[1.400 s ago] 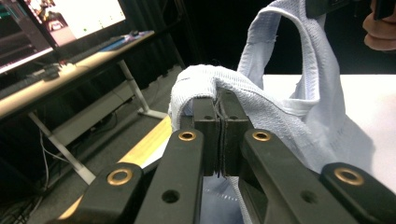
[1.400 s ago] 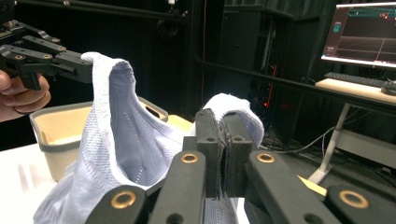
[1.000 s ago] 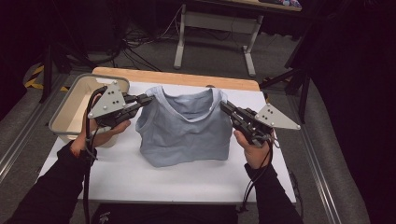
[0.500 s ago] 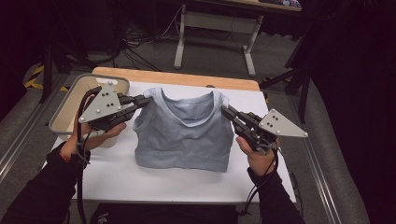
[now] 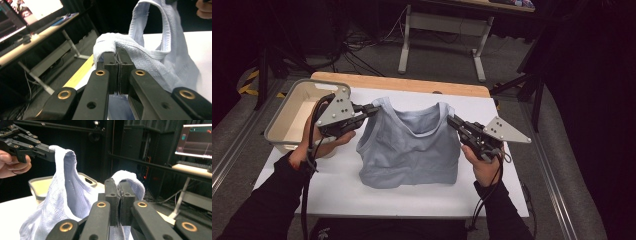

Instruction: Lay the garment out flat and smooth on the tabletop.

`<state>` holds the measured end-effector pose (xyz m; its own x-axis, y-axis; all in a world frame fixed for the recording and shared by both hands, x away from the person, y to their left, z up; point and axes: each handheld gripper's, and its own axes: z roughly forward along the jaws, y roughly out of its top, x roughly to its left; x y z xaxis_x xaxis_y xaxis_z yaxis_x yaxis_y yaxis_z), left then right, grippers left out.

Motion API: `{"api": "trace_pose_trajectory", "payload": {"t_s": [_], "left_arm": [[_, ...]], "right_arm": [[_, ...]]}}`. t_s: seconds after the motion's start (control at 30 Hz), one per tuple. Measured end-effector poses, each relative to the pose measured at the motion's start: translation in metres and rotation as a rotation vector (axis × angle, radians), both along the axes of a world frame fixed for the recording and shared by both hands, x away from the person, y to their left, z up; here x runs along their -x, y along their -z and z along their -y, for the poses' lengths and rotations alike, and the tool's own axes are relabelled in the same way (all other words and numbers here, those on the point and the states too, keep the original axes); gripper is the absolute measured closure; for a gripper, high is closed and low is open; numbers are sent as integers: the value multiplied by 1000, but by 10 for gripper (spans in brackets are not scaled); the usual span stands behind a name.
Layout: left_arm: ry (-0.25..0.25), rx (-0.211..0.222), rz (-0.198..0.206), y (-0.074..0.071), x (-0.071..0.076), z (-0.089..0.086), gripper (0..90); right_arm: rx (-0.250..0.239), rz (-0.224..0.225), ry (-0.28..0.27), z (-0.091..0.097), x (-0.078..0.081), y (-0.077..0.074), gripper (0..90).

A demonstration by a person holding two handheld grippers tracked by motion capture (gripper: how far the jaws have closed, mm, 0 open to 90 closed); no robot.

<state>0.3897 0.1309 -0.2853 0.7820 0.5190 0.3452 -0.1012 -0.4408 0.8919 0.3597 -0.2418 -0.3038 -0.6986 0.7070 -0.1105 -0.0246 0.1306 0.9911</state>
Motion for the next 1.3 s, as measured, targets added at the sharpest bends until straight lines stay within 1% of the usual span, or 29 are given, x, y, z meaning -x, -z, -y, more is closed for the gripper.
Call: {"api": "trace_pose_trajectory", "payload": {"t_s": [0.07,0.17,0.2,0.27,0.3,0.33,0.4,0.43,0.47,0.5,0.53,0.6,0.63,0.7,0.73,0.77,0.8,0.87,0.93,0.97,1.03,1.07,1.1,1.13,1.23,1.3], "left_arm": [[-23,8,-25,5,-14,2,883],[-43,1,-63,13,-31,6,883],[-60,-5,-72,17,-39,8,882],[-68,-3,-97,22,-50,11,882],[-82,-12,-110,25,-58,15,882],[-87,-15,-118,27,-63,16,882],[-105,-21,-139,32,-74,20,882],[-114,-22,-153,34,-81,23,882],[-114,-22,-153,34,-81,23,882],[-134,-35,-163,38,-89,27,882],[-135,-36,-177,41,-94,29,882],[-155,-55,-190,46,-102,32,881],[-161,-55,-197,48,-106,34,881],[-177,-59,-200,52,-113,36,881],[-184,-57,-210,54,-116,36,882],[-196,-57,-212,58,-121,37,881],[-203,-56,-209,60,-123,38,881],[-218,-59,-212,63,-128,40,881],[-222,-56,-211,65,-131,41,881],[-222,-56,-217,66,-133,42,881],[-236,-66,-220,68,-137,44,881],[-245,-69,-219,69,-139,44,879],[-248,-63,-229,71,-142,45,878],[-265,-69,-224,72,-144,45,877],[-279,-83,-236,77,-150,46,876],[-292,-115,-247,80,-154,47,877]], "right_arm": [[14,-13,20,-1,-12,3,877],[29,-45,36,-3,-29,7,877],[34,-54,39,-3,-35,9,877],[46,-87,45,-5,-47,14,877],[54,-96,50,-6,-52,16,877],[65,-108,60,-7,-60,19,877],[65,-131,74,-7,-70,24,877],[75,-140,83,-7,-76,27,876],[83,-146,94,-7,-82,30,877],[89,-153,101,-7,-85,31,877],[98,-156,110,-7,-89,33,877],[95,-174,116,-6,-98,37,877],[98,-182,122,-7,-101,38,877],[116,-187,135,-8,-108,41,877],[118,-190,137,-8,-111,42,877],[122,-192,139,-8,-114,43,877],[130,-196,150,-8,-119,44,877],[125,-202,158,-7,-125,45,877],[126,-215,170,-7,-130,47,876],[131,-226,177,-7,-133,48,876],[138,-235,191,-6,-137,50,876],[130,-247,195,-6,-140,52,876],[136,-249,202,-6,-142,53,875],[143,-252,211,-7,-144,54,874],[143,-262,225,-6,-149,56,860],[156,-261,237,-7,-152,57,859]]}}
